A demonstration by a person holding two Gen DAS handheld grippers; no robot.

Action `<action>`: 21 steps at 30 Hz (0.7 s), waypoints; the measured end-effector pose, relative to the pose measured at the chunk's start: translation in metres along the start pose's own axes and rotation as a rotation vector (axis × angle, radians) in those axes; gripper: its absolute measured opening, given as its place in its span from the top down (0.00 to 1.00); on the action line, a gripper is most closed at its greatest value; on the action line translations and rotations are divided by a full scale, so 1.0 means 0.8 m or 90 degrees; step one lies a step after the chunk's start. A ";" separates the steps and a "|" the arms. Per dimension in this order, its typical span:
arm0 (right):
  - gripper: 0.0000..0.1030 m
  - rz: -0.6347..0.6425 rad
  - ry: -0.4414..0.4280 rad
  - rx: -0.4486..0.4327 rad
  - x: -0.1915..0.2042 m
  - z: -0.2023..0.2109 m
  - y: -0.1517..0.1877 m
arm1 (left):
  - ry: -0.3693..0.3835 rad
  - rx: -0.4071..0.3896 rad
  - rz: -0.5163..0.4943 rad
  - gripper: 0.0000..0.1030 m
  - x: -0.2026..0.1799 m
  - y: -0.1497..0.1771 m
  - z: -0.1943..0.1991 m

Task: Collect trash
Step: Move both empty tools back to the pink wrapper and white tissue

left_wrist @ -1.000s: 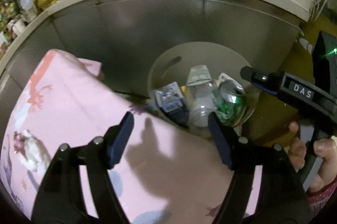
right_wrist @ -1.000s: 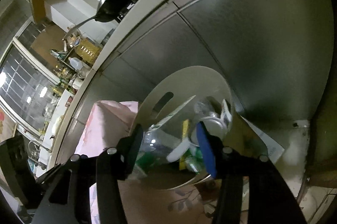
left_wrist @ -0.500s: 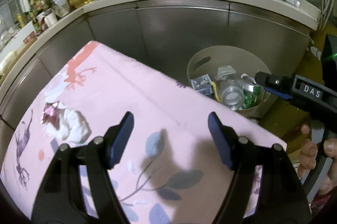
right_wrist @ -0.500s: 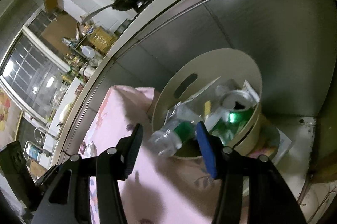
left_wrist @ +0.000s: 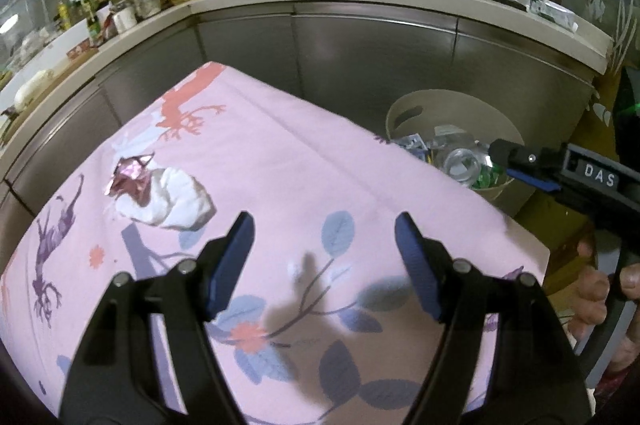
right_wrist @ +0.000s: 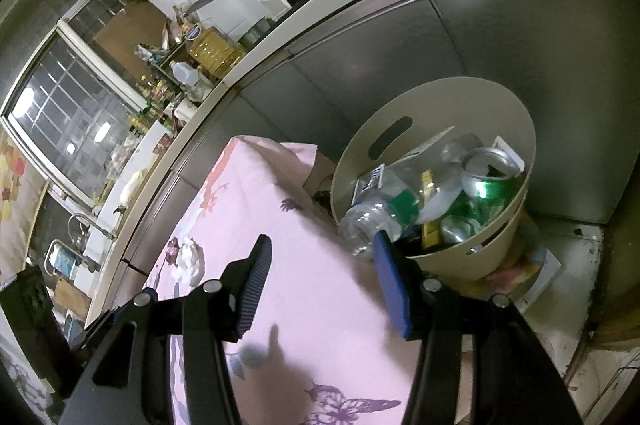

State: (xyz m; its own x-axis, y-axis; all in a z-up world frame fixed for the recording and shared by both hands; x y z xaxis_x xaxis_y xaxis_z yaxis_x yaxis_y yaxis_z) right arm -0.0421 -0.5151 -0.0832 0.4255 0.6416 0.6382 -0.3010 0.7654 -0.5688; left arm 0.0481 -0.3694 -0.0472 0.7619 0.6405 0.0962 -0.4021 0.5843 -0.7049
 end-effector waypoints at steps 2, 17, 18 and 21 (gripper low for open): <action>0.51 0.006 -0.001 0.002 0.005 0.000 0.001 | -0.003 -0.001 0.007 0.32 0.006 0.003 0.002; 0.51 0.054 -0.011 0.036 0.053 -0.015 0.025 | -0.024 0.009 0.081 0.32 0.073 0.057 0.007; 0.51 0.059 -0.012 0.040 0.057 -0.017 0.028 | -0.025 0.009 0.086 0.32 0.079 0.063 0.007; 0.51 0.082 -0.018 0.058 0.076 -0.026 0.040 | -0.033 0.010 0.115 0.32 0.105 0.082 0.009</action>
Point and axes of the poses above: each gripper's, at about its wrist camera, not at the fingertips, and z roughly against the way its jaws point, x to its left, y to its underside, the point moved 8 cm from there along -z, roughly the way its jaws point, and after that the axes turned 1 degree about -z, right-handed, at the moved point
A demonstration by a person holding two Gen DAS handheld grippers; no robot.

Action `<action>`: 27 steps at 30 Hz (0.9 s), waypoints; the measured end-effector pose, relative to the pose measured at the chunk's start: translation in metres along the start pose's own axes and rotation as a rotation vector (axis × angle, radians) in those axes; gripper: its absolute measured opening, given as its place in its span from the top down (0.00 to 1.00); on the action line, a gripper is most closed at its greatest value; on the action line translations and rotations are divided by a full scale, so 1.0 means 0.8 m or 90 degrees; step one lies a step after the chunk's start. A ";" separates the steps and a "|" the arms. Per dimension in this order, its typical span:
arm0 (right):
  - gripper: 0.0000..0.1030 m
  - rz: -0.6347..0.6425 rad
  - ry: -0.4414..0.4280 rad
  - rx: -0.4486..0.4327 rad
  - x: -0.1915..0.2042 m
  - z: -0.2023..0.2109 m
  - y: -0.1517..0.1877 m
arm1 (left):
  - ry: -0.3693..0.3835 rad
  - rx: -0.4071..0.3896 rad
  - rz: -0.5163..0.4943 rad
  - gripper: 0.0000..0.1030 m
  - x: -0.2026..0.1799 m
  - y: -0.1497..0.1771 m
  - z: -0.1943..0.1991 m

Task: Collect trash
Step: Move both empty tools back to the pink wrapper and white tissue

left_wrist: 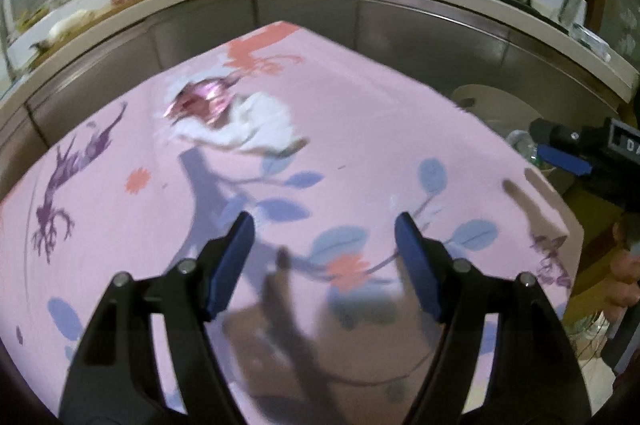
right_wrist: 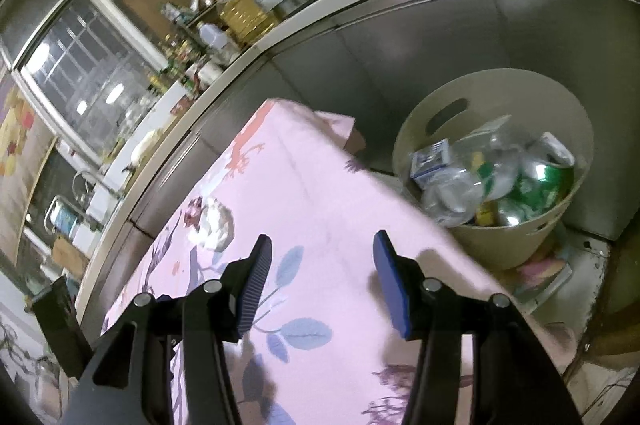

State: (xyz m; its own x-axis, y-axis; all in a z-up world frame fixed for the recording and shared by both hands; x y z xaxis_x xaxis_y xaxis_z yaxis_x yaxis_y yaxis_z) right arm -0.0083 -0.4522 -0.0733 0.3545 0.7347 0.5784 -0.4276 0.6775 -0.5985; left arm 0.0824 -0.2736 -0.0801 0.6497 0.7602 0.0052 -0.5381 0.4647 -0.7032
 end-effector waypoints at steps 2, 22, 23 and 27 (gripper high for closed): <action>0.51 0.013 -0.005 0.014 0.012 -0.009 0.006 | -0.008 -0.002 0.023 0.32 0.024 0.007 0.001; 0.55 0.135 -0.057 0.118 0.153 -0.134 0.039 | -0.087 -0.022 0.267 0.32 0.236 0.071 0.020; 0.55 0.131 -0.062 0.119 0.154 -0.137 0.042 | -0.098 -0.018 0.258 0.32 0.233 0.070 0.018; 0.55 0.125 -0.066 0.100 0.159 -0.134 0.056 | -0.120 -0.003 0.219 0.32 0.221 0.068 0.012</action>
Point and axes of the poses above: each gripper's, at about its wrist camera, not at the fingertips, and z roughly against the way its jaws point, x to its left, y to its underside, the point moved 8 cm from there along -z, roughly the way its jaws point, and after that the axes turned 1 degree about -z, right-handed, at the moved point
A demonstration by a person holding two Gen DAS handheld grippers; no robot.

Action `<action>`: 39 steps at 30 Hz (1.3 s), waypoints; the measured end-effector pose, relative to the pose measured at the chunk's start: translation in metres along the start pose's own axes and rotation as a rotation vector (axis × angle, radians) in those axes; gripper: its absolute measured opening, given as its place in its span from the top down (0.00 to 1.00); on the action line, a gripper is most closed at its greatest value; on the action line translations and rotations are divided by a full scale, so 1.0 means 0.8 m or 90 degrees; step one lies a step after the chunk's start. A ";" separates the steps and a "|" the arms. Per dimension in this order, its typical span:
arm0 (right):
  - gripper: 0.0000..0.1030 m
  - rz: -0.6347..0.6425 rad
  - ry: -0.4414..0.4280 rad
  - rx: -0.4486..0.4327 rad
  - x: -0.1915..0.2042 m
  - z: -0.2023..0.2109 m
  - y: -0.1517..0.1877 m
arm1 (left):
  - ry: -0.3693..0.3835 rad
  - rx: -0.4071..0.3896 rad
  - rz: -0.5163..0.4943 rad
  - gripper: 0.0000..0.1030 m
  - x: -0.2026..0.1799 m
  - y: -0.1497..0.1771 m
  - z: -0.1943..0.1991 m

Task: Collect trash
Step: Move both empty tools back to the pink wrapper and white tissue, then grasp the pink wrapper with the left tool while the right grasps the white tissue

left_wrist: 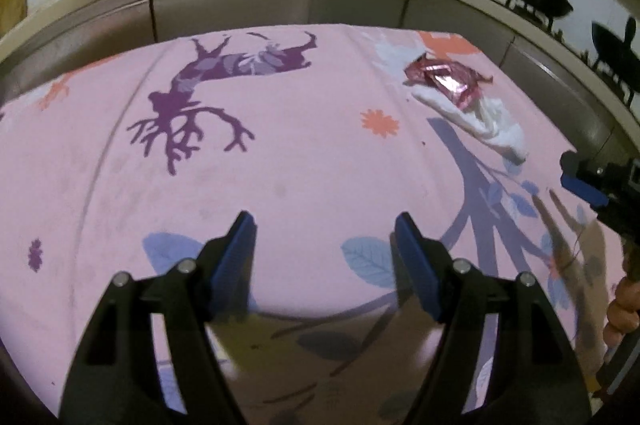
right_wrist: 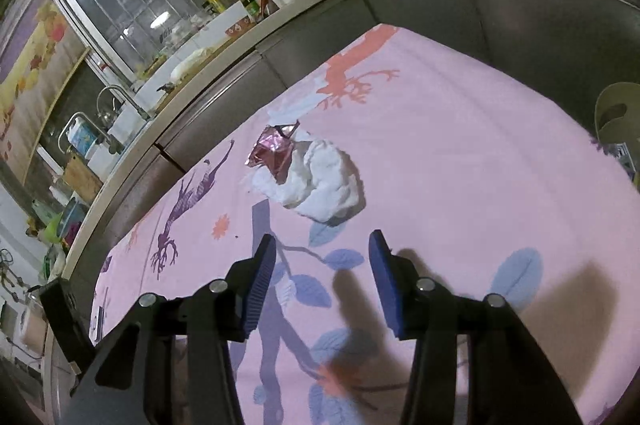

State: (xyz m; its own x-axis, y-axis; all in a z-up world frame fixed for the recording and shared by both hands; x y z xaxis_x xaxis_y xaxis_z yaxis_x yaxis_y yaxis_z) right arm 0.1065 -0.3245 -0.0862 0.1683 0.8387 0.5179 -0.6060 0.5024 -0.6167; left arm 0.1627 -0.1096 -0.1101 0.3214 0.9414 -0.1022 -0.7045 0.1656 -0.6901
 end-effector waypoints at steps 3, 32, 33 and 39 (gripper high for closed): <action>0.55 0.017 0.004 -0.012 0.012 0.009 0.015 | -0.005 0.000 -0.005 0.32 -0.001 0.001 0.000; 0.55 0.064 0.096 -0.033 0.009 0.009 0.069 | -0.039 -0.004 0.001 0.32 0.004 0.007 0.003; 0.55 0.067 0.098 -0.033 0.009 0.009 0.070 | -0.043 -0.003 0.000 0.32 0.005 0.007 0.003; 0.55 0.071 0.100 -0.031 0.009 0.008 0.070 | -0.063 0.001 -0.002 0.32 0.006 0.008 0.003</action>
Point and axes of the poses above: each gripper's, at about its wrist camera, not at the fingertips, and z roughly against the way its jaws point, x to its left, y to its underside, the point moved 8 cm from there along -z, roughly the way its jaws point, and after that the axes turned 1 degree about -z, right-handed, at the moved point
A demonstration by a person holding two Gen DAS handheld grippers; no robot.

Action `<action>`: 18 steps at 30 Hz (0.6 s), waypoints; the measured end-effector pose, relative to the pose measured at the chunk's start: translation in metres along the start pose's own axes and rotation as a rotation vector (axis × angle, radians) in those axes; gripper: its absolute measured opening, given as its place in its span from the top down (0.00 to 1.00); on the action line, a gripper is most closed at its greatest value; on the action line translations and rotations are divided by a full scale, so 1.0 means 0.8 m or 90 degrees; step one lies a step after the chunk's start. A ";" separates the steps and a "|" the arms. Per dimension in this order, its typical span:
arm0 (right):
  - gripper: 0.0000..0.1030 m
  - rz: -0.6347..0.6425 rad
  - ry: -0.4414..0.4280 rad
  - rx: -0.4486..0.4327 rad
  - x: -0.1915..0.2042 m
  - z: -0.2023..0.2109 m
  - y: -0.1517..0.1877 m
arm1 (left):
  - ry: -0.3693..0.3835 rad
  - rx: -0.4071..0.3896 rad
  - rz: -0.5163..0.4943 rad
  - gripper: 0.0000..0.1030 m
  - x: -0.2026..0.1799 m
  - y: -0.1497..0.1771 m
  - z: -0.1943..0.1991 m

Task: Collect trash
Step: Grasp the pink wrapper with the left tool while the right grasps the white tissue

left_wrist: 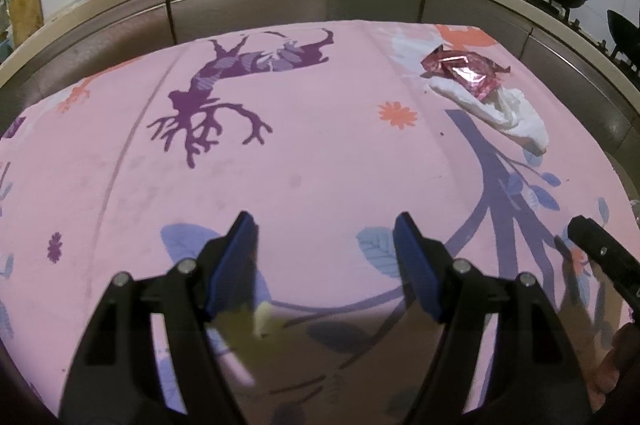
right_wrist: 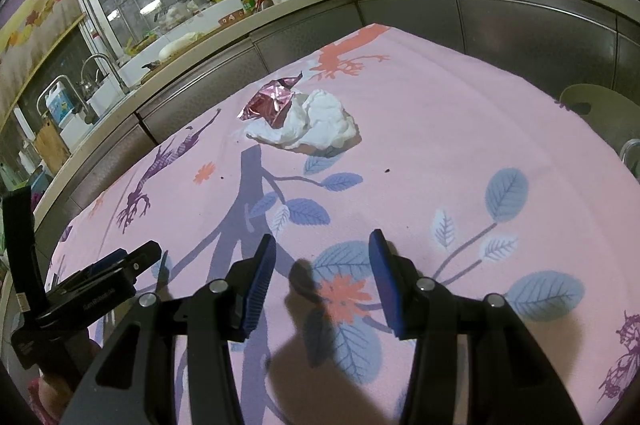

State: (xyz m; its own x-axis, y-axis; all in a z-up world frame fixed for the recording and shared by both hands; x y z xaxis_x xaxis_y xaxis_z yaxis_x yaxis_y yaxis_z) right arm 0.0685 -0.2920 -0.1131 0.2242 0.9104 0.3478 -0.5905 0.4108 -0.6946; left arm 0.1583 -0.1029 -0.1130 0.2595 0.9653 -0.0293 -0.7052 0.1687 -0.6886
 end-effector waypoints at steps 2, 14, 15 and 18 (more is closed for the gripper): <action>0.55 0.000 -0.004 0.006 0.002 0.000 -0.001 | -0.004 0.001 0.000 0.32 0.001 0.000 0.000; 0.56 0.028 -0.064 0.001 0.043 -0.060 -0.149 | 0.058 -0.005 0.063 0.32 0.024 -0.004 0.005; 0.56 0.031 -0.057 0.005 0.044 -0.074 -0.161 | 0.058 -0.004 0.064 0.32 0.025 -0.005 0.005; 0.56 0.037 -0.048 0.053 0.045 -0.124 -0.187 | 0.062 -0.001 0.076 0.32 0.039 -0.005 0.007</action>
State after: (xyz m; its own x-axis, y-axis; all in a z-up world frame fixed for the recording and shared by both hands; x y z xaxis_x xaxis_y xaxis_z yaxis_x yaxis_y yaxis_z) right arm 0.2422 -0.3159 -0.0591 0.1301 0.9250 0.3570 -0.6635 0.3488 -0.6620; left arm 0.1655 -0.0723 -0.1070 0.2365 0.9546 -0.1812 -0.7342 0.0534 -0.6769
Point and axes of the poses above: each gripper's, at about its wrist camera, not at the fingertips, and z roughly against the way its jaws point, x to its left, y to its underside, the point moved 8 cm from there along -z, roughly the way its jaws point, and after that the axes turned 1 degree about -z, right-handed, at the moved point
